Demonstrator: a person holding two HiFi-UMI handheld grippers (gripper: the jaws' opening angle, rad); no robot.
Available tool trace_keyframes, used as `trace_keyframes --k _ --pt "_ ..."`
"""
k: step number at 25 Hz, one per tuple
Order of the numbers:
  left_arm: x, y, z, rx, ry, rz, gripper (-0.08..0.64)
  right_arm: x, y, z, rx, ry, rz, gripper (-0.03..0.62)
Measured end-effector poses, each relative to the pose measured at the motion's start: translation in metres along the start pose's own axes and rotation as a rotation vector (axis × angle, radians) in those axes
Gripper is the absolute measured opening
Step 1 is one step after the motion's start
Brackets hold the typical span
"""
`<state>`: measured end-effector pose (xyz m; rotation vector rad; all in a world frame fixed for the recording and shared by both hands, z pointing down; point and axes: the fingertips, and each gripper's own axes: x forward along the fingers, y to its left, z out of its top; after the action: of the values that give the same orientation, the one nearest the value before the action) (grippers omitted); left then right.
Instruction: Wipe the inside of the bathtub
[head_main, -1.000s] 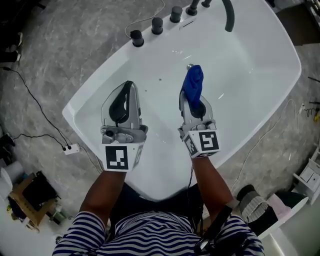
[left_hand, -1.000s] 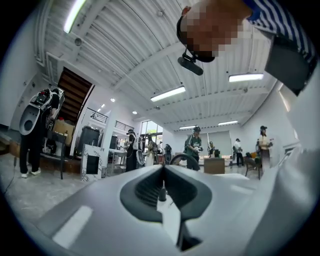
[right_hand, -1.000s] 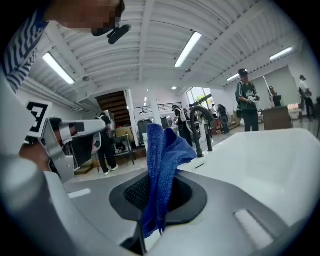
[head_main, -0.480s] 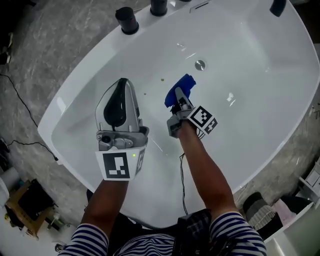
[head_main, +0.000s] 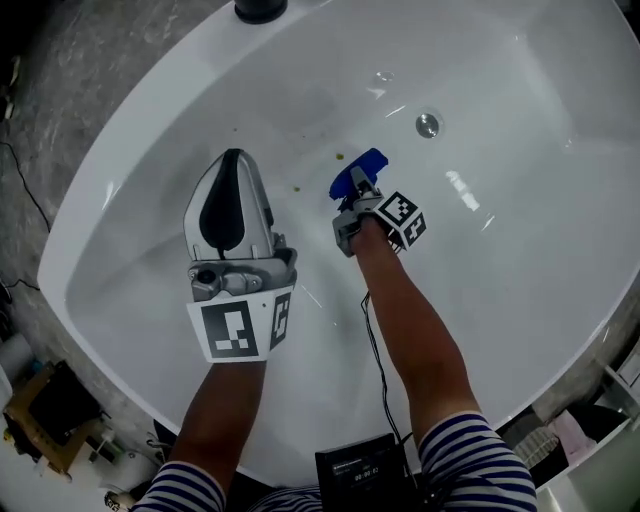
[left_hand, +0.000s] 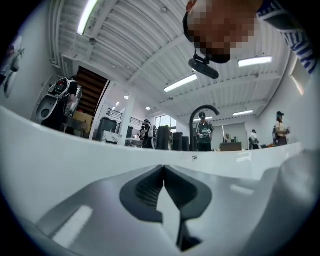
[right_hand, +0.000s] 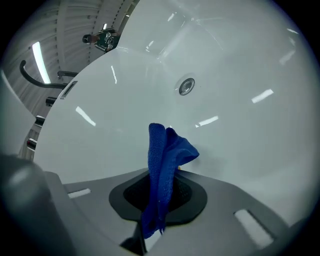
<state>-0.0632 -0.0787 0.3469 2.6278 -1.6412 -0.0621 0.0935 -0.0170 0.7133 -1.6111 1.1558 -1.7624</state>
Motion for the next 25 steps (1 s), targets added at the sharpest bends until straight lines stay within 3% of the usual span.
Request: trace_keyframes --k 7,11,25 --pt "-0.03 0.024 -0.114 -0.038 0.197 0.076 0.002 0.024 -0.023 0.002 -0.024 0.012 0.002 0.046" --pt "-0.038 0.033 -0.161 -0.037 0.278 0.102 0.002 0.037 -0.036 -0.004 -0.035 0.016 -0.015 0.044" --pt "-0.034 0.035 -0.18 -0.015 0.287 0.083 0.002 0.085 -0.025 -0.013 -0.023 0.015 0.075 0.043"
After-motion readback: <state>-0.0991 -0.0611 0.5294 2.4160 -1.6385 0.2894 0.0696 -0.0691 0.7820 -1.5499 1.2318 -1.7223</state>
